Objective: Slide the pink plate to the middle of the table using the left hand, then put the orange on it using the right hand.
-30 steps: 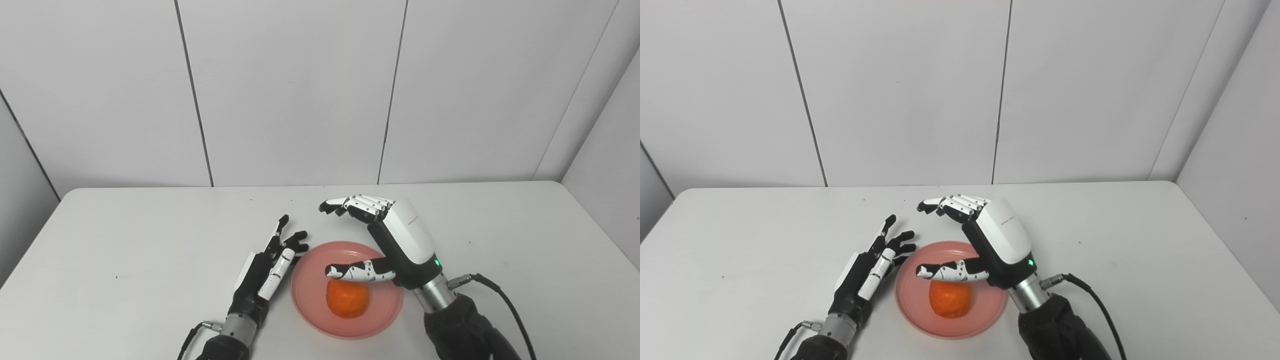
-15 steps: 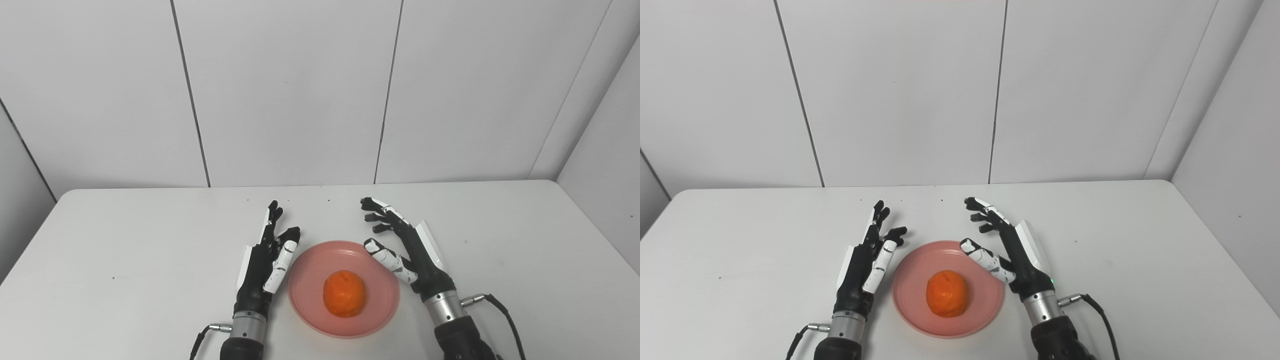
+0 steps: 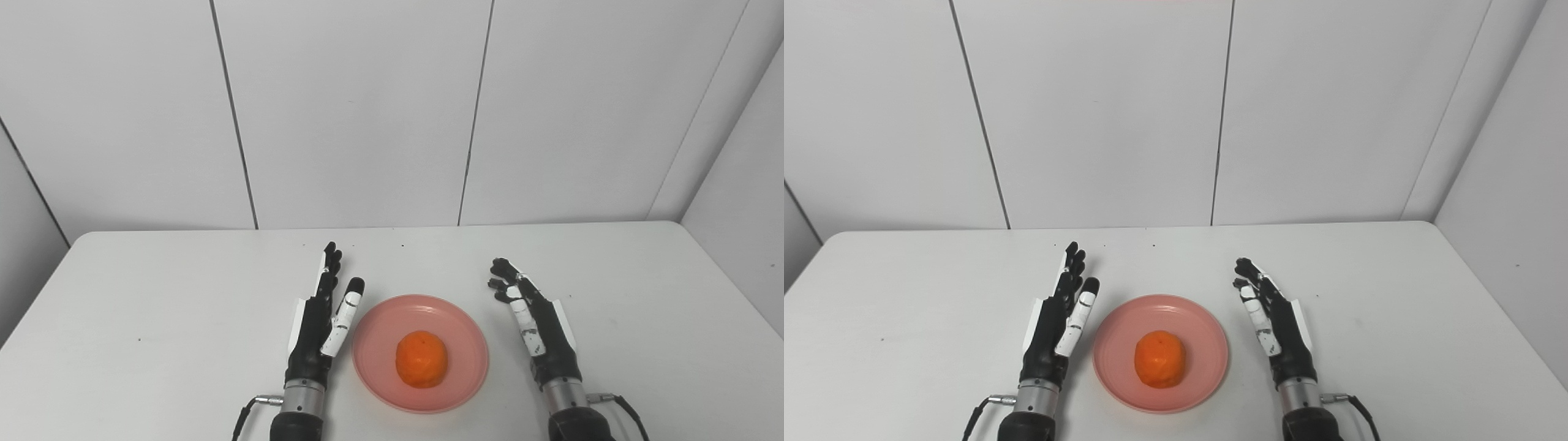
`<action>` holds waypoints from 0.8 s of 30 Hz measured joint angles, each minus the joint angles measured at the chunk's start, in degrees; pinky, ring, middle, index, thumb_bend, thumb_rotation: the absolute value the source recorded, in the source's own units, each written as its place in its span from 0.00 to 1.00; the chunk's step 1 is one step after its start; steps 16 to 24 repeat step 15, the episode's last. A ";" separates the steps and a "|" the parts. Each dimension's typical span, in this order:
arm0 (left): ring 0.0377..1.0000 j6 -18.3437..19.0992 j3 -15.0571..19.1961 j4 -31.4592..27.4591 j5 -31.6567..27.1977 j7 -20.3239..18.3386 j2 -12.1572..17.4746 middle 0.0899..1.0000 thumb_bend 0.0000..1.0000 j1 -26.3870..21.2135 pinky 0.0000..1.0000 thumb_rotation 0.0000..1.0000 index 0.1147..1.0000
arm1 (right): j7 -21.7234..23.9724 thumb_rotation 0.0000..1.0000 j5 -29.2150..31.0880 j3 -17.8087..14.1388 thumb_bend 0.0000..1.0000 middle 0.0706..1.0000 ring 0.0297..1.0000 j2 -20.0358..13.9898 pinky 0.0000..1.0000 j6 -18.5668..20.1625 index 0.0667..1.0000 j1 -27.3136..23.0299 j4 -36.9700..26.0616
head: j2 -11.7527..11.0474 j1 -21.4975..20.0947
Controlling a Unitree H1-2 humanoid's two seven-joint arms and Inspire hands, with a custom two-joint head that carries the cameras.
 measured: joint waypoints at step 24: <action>1.00 0.25 0.16 0.00 0.98 0.00 0.05 1.00 0.60 0.04 1.00 0.88 1.00 | 2.85 1.00 3.57 0.69 0.86 0.95 0.95 1.11 1.00 -5.98 0.92 -0.18 2.72 | 0.18 -0.09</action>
